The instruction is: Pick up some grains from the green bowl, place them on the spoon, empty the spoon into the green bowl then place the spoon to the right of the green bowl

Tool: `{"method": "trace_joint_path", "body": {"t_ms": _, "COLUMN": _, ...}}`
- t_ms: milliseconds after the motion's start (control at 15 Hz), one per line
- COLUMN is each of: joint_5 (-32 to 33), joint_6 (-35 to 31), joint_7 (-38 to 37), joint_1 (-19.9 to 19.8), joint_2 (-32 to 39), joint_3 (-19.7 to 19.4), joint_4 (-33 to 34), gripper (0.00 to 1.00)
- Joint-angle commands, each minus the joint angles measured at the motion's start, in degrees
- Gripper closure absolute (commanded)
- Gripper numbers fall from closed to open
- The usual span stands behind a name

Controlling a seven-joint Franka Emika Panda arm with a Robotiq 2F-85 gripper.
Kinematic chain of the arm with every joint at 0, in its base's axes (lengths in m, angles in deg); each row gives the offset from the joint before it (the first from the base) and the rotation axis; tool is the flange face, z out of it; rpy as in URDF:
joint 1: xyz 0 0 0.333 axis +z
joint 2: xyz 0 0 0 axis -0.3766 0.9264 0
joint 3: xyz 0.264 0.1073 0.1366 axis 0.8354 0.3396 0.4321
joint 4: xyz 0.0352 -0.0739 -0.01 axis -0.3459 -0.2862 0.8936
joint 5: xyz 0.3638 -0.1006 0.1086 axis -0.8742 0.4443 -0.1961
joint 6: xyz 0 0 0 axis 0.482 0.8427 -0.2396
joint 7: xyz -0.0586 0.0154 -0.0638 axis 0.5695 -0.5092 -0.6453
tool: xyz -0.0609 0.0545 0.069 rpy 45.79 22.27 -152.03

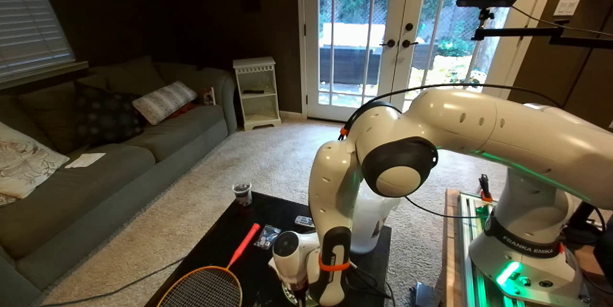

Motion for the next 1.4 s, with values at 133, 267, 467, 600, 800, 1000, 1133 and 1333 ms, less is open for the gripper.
{"method": "trace_joint_path", "body": {"t_ms": 133, "joint_5": 0.28, "joint_6": 1.59, "joint_7": 4.09, "joint_1": -2.10, "joint_2": -2.85, "joint_3": 3.98, "joint_4": -3.69, "gripper": 0.99}}
{"method": "trace_joint_path", "body": {"t_ms": 267, "joint_5": 0.30, "joint_6": 2.17, "joint_7": 4.99, "joint_1": -2.61, "joint_2": -2.65, "joint_3": 4.97, "joint_4": -3.55, "gripper": 0.99}}
{"method": "trace_joint_path", "body": {"t_ms": 467, "joint_5": 0.26, "joint_6": 3.19, "joint_7": 5.89, "joint_1": -3.09, "joint_2": -2.04, "joint_3": 5.75, "joint_4": -2.80, "gripper": 0.99}}
{"method": "trace_joint_path", "body": {"t_ms": 600, "joint_5": 0.28, "joint_6": 3.80, "joint_7": 6.35, "joint_1": -3.34, "joint_2": -1.58, "joint_3": 6.19, "joint_4": -2.12, "gripper": 0.99}}
{"method": "trace_joint_path", "body": {"t_ms": 800, "joint_5": 0.34, "joint_6": 4.95, "joint_7": 6.89, "joint_1": -3.46, "joint_2": -1.30, "joint_3": 6.47, "joint_4": -1.60, "gripper": 0.99}}
{"method": "trace_joint_path", "body": {"t_ms": 1000, "joint_5": 0.30, "joint_6": 5.13, "joint_7": 6.76, "joint_1": -3.24, "joint_2": -0.92, "joint_3": 6.29, "joint_4": -1.05, "gripper": 0.99}}
{"method": "trace_joint_path", "body": {"t_ms": 1133, "joint_5": 0.26, "joint_6": 4.82, "joint_7": 6.58, "joint_1": -3.07, "joint_2": -0.76, "joint_3": 6.14, "joint_4": -0.79, "gripper": 0.90}}
{"method": "trace_joint_path", "body": {"t_ms": 1333, "joint_5": 0.24, "joint_6": 4.56, "joint_7": 6.49, "joint_1": -3.01, "joint_2": -0.68, "joint_3": 6.10, "joint_4": -0.36, "gripper": 0.60}}
